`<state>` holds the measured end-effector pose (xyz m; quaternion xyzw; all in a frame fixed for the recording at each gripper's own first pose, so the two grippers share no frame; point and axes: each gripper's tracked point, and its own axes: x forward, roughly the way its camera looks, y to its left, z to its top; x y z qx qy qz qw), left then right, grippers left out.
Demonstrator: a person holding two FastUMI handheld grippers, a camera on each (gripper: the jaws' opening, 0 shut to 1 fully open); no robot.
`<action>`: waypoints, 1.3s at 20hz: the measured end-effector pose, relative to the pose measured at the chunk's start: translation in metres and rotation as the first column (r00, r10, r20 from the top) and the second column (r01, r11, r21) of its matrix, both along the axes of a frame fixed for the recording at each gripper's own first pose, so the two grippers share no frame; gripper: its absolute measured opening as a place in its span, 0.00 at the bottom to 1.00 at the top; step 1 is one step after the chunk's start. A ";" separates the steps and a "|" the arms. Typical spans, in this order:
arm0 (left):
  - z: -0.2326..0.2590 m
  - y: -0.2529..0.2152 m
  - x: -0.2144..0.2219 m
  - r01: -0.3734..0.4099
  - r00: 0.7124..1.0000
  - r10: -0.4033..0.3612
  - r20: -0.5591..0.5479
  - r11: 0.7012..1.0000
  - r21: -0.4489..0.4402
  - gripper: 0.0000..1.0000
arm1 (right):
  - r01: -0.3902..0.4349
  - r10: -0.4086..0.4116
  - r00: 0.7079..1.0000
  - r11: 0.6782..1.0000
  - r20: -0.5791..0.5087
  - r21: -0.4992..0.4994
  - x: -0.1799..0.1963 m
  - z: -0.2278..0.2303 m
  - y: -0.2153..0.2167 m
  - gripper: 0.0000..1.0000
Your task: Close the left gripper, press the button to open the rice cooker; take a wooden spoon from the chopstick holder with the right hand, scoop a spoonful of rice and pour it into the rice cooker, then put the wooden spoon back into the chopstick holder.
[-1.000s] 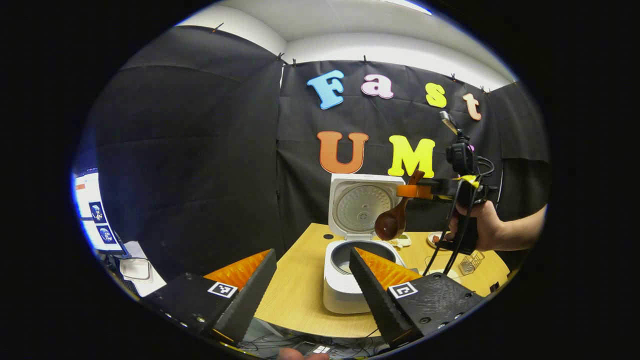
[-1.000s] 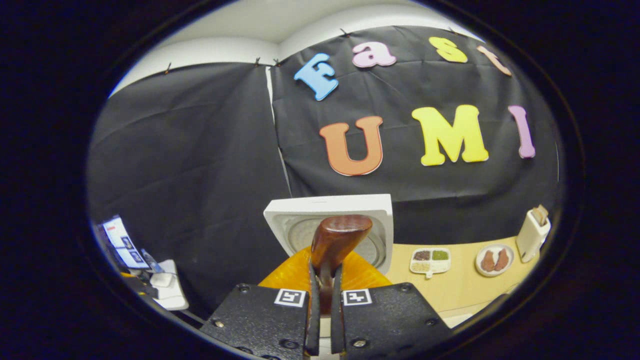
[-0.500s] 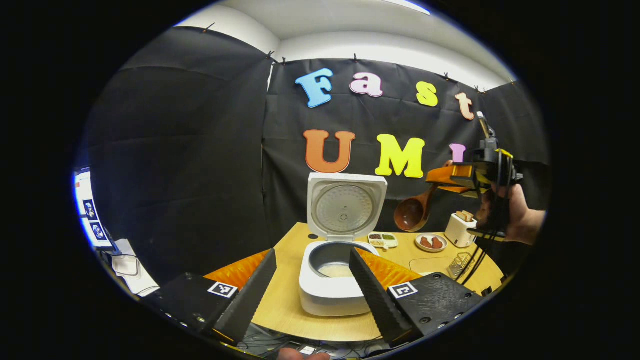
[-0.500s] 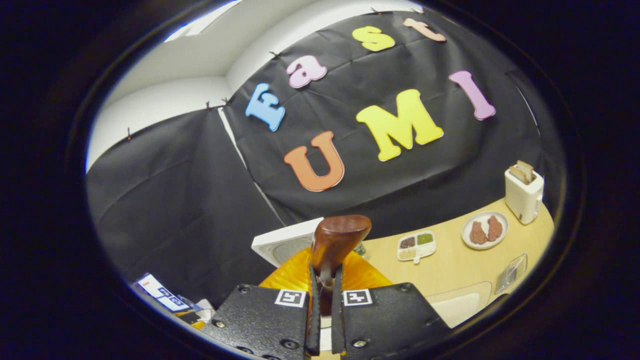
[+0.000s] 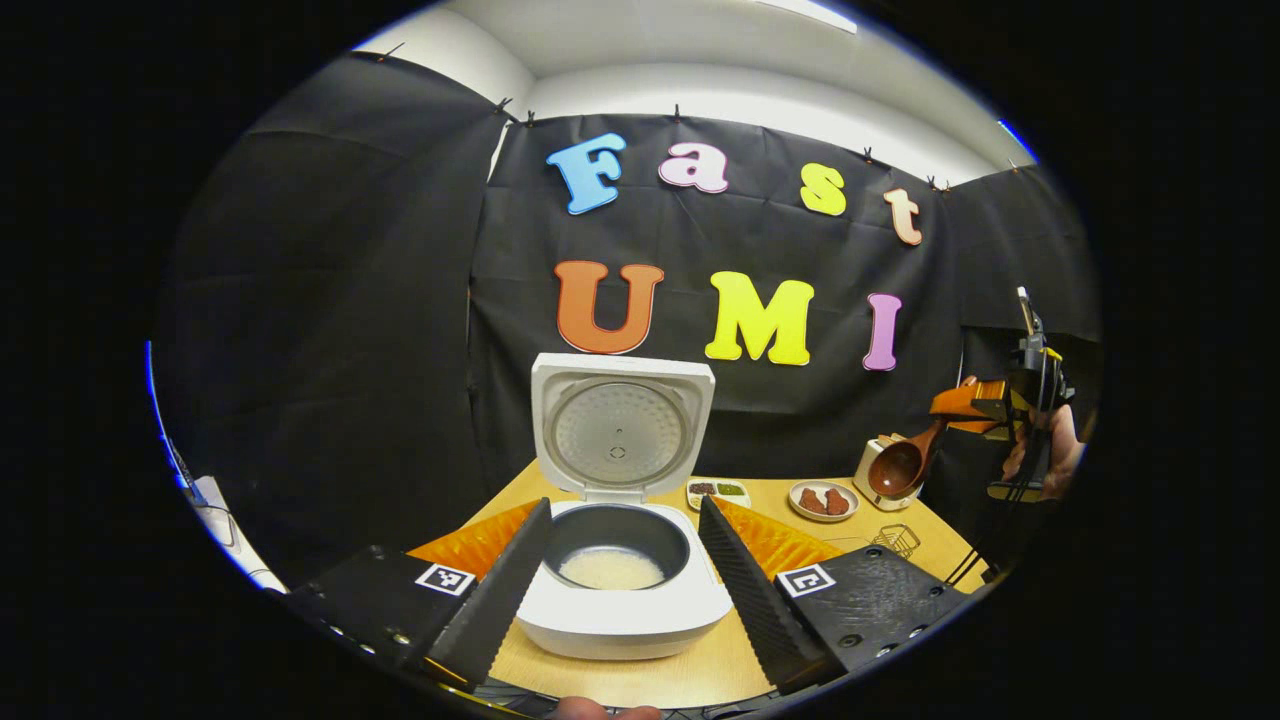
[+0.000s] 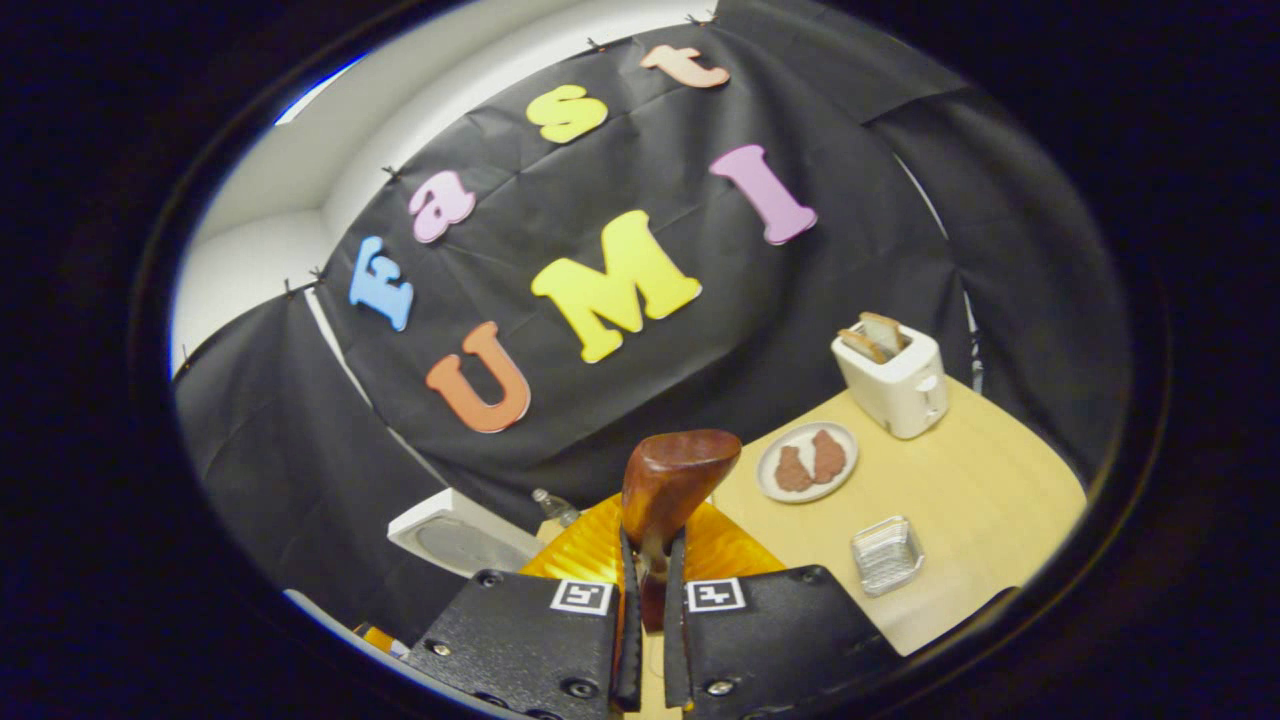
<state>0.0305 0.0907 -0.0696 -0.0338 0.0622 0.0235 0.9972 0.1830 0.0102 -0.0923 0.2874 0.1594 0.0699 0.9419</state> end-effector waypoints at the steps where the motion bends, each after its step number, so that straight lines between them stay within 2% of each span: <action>1: 0.000 -0.006 0.006 0.003 1.000 -0.003 -0.002 1.000 0.006 0.94 | 0.029 -0.029 1.000 1.000 -0.007 -0.008 0.000 -0.005 -0.020 0.13; 4: -0.003 -0.028 0.022 0.014 1.000 -0.014 -0.022 1.000 -0.024 0.94 | 0.106 -0.110 0.992 0.992 -0.053 -0.064 0.001 -0.032 -0.078 0.14; 8: 0.002 -0.062 0.040 0.033 0.999 -0.035 -0.022 0.998 -0.060 0.95 | 0.160 -0.174 0.979 0.978 -0.104 -0.136 0.005 -0.068 -0.124 0.14; 12: 0.012 -0.077 0.052 0.035 0.999 -0.036 -0.011 0.999 -0.042 0.94 | 0.155 -0.176 0.975 0.977 -0.139 -0.148 0.019 -0.098 -0.130 0.14; 18: 0.013 -0.073 0.054 -0.014 0.998 0.011 -0.064 0.999 -0.044 0.95 | 0.143 -0.182 0.972 0.959 -0.145 -0.245 0.049 -0.142 -0.134 0.14; 26: 0.011 -0.065 0.054 -0.074 0.994 0.071 -0.087 0.997 -0.031 0.94 | 0.124 -0.172 0.968 0.961 -0.183 -0.245 0.062 -0.186 -0.121 0.14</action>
